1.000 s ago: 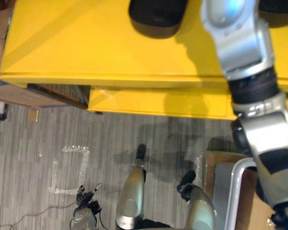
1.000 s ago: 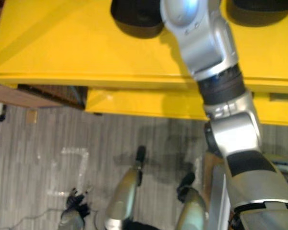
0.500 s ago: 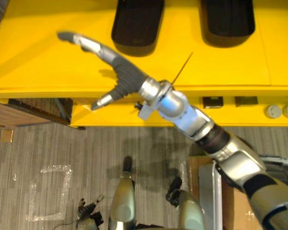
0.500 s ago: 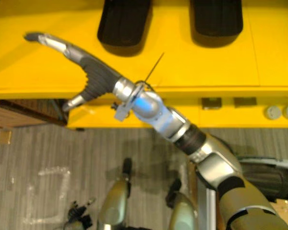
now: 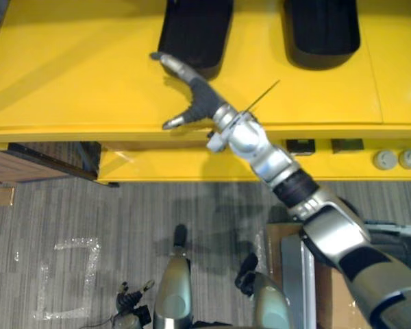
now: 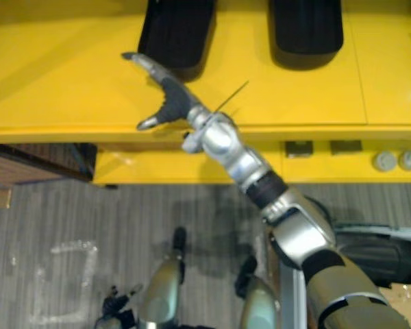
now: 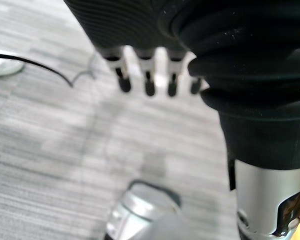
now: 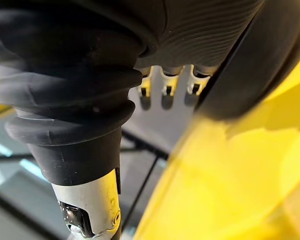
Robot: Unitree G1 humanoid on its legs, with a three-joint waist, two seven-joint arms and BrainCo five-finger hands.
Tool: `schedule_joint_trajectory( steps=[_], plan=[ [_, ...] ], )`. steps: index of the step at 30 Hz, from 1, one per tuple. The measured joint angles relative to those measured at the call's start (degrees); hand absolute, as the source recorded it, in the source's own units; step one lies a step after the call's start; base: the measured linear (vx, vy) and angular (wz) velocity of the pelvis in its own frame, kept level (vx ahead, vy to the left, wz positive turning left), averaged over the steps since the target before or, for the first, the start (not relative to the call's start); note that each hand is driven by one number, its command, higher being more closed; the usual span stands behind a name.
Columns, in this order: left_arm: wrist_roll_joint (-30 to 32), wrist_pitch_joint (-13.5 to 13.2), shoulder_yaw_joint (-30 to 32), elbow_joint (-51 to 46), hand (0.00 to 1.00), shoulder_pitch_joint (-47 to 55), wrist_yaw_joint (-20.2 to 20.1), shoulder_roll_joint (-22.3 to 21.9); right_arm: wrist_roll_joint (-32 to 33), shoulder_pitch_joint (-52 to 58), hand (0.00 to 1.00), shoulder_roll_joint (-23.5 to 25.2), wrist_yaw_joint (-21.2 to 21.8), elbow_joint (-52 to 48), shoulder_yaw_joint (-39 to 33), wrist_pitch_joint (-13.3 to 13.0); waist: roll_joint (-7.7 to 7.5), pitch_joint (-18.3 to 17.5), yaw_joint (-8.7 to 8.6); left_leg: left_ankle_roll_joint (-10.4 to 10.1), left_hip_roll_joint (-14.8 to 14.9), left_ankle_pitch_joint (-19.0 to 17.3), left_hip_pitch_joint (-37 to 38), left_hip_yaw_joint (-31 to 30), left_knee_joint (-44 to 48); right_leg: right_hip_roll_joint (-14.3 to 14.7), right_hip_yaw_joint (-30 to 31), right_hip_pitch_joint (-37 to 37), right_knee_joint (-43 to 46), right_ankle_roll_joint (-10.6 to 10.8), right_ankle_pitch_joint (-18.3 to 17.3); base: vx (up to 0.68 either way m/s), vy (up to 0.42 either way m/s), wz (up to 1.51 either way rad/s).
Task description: Walk over and take plastic housings, then place them on the shelf
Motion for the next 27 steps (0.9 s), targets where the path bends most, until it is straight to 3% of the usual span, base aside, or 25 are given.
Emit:
schedule_joint_trajectory(
  steps=[6, 20, 25, 27],
  plan=[
    [-0.33, -0.19, 0.07, -0.01, 0.00, -0.09, -0.01, -0.03, 0.12, -1.93, 0.00, -0.42, -0.83, 1.43, -3.30, 0.07, -0.02, 0.02, -0.20, 0.00, 0.22, 0.00, 0.01, 0.08, 0.01, 0.22, 0.12, -0.03, -0.03, -0.02, 0.01, 0.00, 0.000, 0.00],
    [-2.01, -0.39, 2.22, 0.02, 0.00, -0.40, -0.21, -0.18, 1.92, -3.81, 0.00, -2.61, 0.35, 3.50, -3.54, 0.53, -0.71, 0.45, -0.34, 0.00, 0.31, 0.00, 0.14, 0.29, 0.00, 0.26, 0.33, -0.09, 0.05, -0.02, 0.01, 0.00, 0.000, 0.00],
    [-1.99, -0.38, 2.25, 0.07, 0.00, -0.42, -0.26, -0.17, 3.70, -3.11, 0.00, -5.04, 1.51, -4.10, -1.36, 0.25, -1.83, 1.37, -0.68, 0.08, 0.34, -0.07, 0.12, 0.45, 0.00, 0.26, 0.42, -0.18, 0.05, -0.02, 0.01, 0.00, 0.000, 0.00],
    [-1.98, -0.35, 2.25, 0.15, 0.00, -0.42, -0.30, -0.20, 5.51, -1.53, 0.00, -6.20, 3.02, -10.36, 0.47, -1.29, -2.02, 1.48, -0.85, 0.17, 0.26, -0.14, 0.13, 0.52, 0.01, 0.16, 0.45, -0.18, 0.04, -0.02, 0.00, 0.00, 0.000, 0.00]
  ],
)
